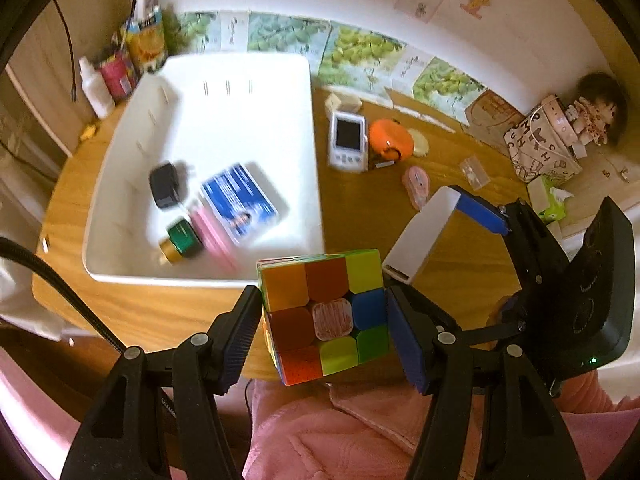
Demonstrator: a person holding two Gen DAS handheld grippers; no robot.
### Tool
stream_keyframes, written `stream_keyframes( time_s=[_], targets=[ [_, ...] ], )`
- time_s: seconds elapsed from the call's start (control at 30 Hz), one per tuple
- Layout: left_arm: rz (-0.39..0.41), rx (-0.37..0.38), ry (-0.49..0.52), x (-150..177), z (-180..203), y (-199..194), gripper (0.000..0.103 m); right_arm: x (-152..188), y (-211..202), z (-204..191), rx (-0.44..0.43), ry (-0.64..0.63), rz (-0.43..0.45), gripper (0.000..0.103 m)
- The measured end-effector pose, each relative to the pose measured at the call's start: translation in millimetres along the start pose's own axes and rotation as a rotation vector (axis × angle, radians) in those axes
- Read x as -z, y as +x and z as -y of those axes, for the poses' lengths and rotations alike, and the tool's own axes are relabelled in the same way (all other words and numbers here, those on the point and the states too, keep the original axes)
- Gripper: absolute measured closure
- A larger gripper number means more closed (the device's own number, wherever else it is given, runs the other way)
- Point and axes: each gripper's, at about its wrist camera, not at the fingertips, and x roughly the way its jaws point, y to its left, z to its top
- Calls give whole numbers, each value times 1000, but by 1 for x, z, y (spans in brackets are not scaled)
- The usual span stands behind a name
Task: Organize rigid objects
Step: 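Lift cube and foam shape and carry both over the white tray, then lower cube and foam shape into the tray and open both tools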
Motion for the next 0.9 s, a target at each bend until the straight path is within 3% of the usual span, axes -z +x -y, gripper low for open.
stream_keyframes(
  time_s=[0.5, 0.9],
  targets=[
    [101, -35, 56, -45, -73, -10, 37, -45, 34, -30, 104, 46, 59, 18],
    [197, -13, 76, -71, -116, 4, 37, -69, 75, -45, 152, 104, 22, 17]
  ],
)
